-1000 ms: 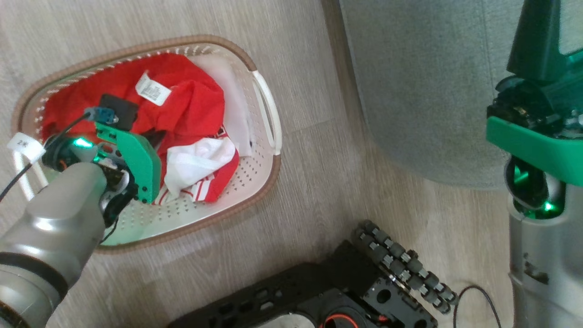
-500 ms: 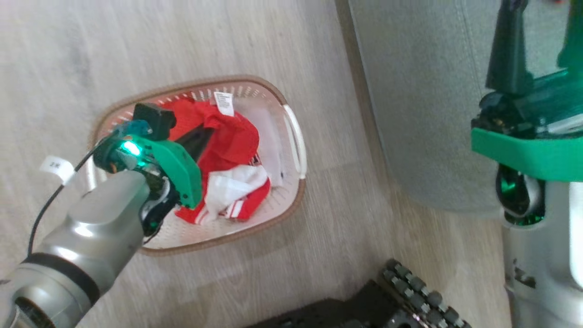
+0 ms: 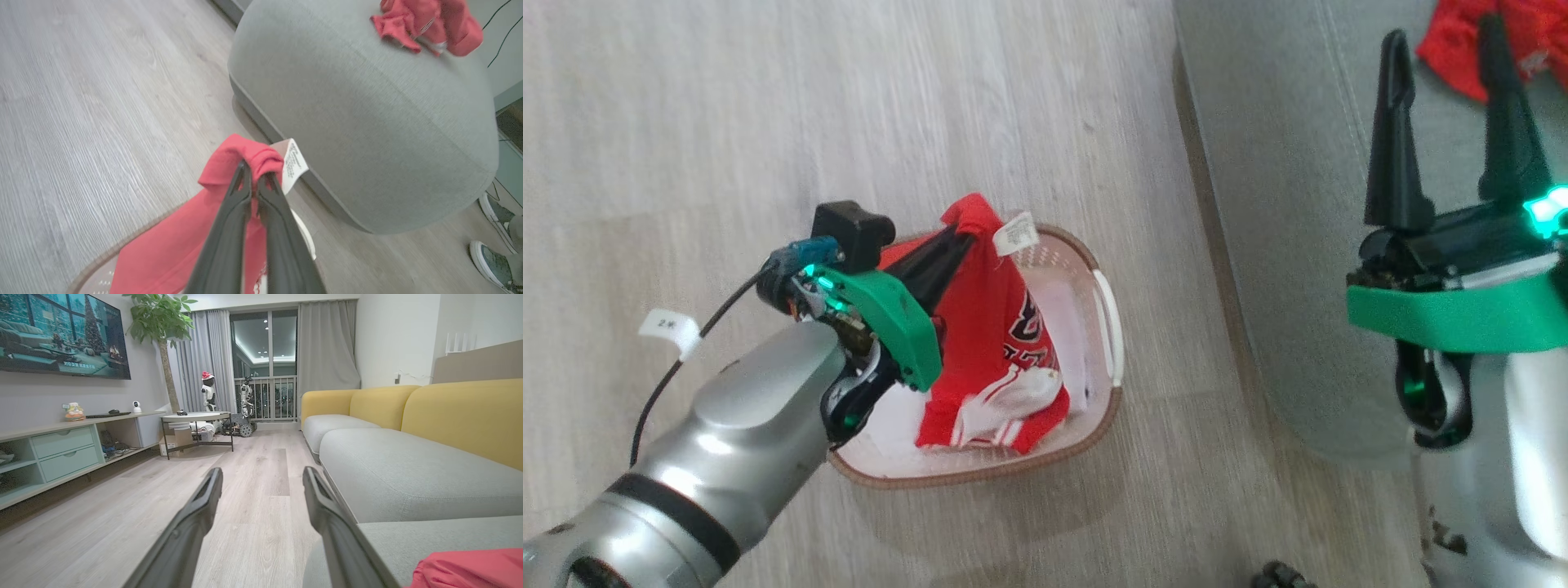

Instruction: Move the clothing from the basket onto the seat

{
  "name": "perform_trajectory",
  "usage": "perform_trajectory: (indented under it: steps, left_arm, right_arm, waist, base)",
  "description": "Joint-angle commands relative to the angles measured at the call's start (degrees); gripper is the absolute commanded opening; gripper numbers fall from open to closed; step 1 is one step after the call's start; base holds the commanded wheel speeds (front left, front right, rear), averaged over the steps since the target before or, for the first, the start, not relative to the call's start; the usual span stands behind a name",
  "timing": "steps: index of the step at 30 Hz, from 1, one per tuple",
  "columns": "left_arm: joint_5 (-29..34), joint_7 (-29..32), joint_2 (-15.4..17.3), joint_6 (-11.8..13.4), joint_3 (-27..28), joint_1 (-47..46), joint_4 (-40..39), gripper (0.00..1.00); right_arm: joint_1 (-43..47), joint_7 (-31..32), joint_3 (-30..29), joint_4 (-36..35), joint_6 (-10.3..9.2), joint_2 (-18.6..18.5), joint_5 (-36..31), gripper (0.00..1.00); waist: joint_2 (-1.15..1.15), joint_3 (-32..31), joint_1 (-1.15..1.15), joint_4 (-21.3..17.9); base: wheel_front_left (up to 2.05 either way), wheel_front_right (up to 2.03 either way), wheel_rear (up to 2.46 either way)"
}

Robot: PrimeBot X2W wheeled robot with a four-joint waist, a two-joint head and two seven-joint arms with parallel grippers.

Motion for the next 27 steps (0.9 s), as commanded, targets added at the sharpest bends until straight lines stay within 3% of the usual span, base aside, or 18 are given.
perform_trajectory:
  steps: [1, 11, 27]
  left_arm:
    - [0.77, -0.76, 1.14, -0.34, 2.75, 0.53, -1.92, 0.0]
    - [7.01, -0.77, 1.08, 0.76, 11.81, 5.69, -12.11, 0.0]
    - [8.35, 1.57, 1.87, 5.02, 14.67, 4.45, -25.76, 0.0]
  right_arm:
    - [1.03, 0.41, 0.77, -1.41, -0.02, 0.51, -0.36, 1.0]
    - [5.35, 1.78, 1.29, 0.63, -0.02, 0.46, -0.19, 1.0]
    - [12.63, 2.56, 3.41, 3.95, -0.02, -1.2, 3.97, 1.0]
  waist:
    - [-0.01, -2.78, 0.0, 1.95]
    - [-0.01, -10.48, 0.0, 5.38]
    - [-0.01, -21.42, 0.0, 9.97]
  base:
    - [0.0, 0.0, 0.0]
    - [0.0, 0.0, 0.0]
    - [0.0, 0.0, 0.0]
